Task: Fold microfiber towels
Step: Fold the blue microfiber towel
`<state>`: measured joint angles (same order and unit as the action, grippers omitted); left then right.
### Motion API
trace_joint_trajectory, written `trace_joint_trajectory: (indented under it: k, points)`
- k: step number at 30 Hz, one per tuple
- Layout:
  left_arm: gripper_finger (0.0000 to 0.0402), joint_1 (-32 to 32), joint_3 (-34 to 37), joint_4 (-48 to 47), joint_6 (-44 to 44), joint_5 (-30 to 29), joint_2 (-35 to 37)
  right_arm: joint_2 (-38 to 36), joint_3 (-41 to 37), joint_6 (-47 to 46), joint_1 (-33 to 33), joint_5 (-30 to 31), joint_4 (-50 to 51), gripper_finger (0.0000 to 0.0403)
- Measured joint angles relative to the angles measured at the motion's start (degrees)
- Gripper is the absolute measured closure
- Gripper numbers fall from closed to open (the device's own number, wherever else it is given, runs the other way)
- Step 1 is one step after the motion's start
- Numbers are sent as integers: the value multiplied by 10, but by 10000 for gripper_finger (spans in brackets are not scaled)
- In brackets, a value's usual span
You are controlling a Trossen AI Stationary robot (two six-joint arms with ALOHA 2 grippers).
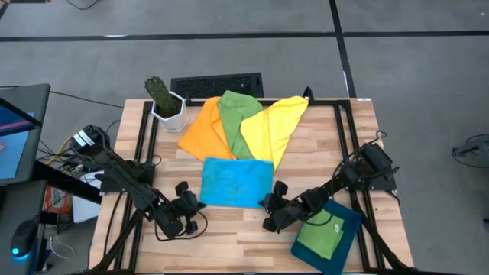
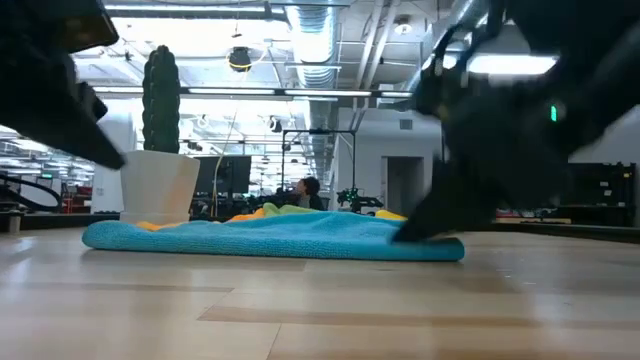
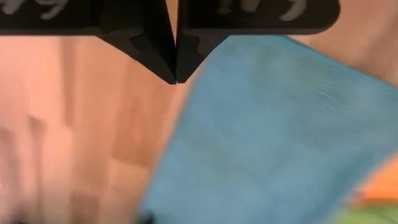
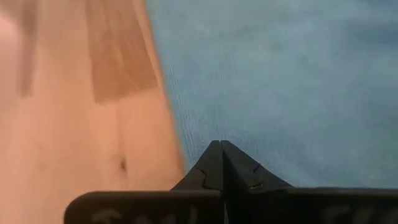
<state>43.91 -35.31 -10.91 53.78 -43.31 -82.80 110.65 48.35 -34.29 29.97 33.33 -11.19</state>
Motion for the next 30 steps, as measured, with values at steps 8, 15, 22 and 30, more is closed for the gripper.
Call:
trace_joint_trajectory:
  k: [8, 15, 22, 30]
  points:
    - [400, -16, 30, 33, 58, -49, -54, 10, 1, -13, 3, -7, -14, 378]
    - [400, 13, 30, 94, 115, 6, -133, 10, 1, -13, 3, -8, -14, 385]
    - [400, 35, 26, 82, 188, -17, -150, 0, 0, -6, 6, -28, -7, 372]
    - [400, 43, -3, 54, 77, -162, -53, -22, -1, 26, 8, -25, -3, 386]
